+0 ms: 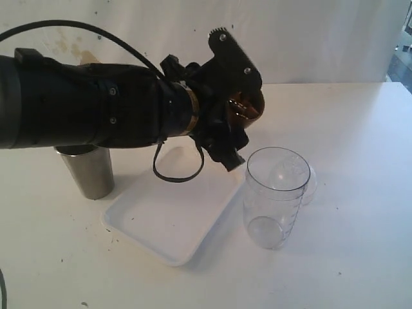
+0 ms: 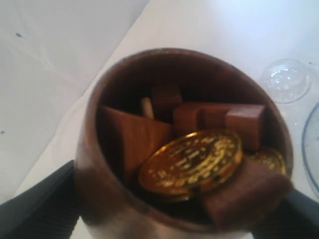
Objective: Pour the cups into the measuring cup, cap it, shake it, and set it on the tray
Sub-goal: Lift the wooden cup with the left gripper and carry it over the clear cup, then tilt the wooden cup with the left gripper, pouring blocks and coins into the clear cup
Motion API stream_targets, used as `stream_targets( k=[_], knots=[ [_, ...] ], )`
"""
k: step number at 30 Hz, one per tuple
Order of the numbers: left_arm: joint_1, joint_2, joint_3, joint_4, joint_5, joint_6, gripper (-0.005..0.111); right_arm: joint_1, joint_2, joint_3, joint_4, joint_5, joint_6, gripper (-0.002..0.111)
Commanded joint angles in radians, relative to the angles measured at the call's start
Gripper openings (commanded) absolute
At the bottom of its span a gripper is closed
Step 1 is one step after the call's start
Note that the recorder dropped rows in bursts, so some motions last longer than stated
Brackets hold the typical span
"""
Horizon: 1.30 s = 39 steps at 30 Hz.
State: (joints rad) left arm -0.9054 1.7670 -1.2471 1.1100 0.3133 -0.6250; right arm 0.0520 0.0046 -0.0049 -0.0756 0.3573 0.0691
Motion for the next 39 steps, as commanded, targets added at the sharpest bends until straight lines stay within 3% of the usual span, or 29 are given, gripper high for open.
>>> stream_targets(
  k=[1, 11, 21, 34, 39],
  knots=[
    [-0.042, -0.005, -0.011, 0.025, -0.005, 0.089, 0.000, -0.006, -0.005, 0.005, -0.005, -0.007, -0.005, 0.000],
    [-0.044, 0.024, -0.011, 0.106, 0.011, 0.110, 0.000, -0.006, -0.005, 0.005, -0.005, -0.007, -0.005, 0.000],
    [-0.049, 0.024, -0.058, 0.090, 0.097, 0.116, 0.000, -0.006, -0.005, 0.005, -0.005, -0.007, -0.005, 0.000],
    [-0.085, 0.026, -0.058, 0.108, 0.062, 0.314, 0.000, -0.006, -0.005, 0.005, -0.005, -0.007, -0.005, 0.000],
    [-0.106, 0.026, -0.058, 0.111, 0.043, 0.473, 0.000, -0.006, -0.005, 0.005, -0.005, -0.007, -0.005, 0.000]
  ],
)
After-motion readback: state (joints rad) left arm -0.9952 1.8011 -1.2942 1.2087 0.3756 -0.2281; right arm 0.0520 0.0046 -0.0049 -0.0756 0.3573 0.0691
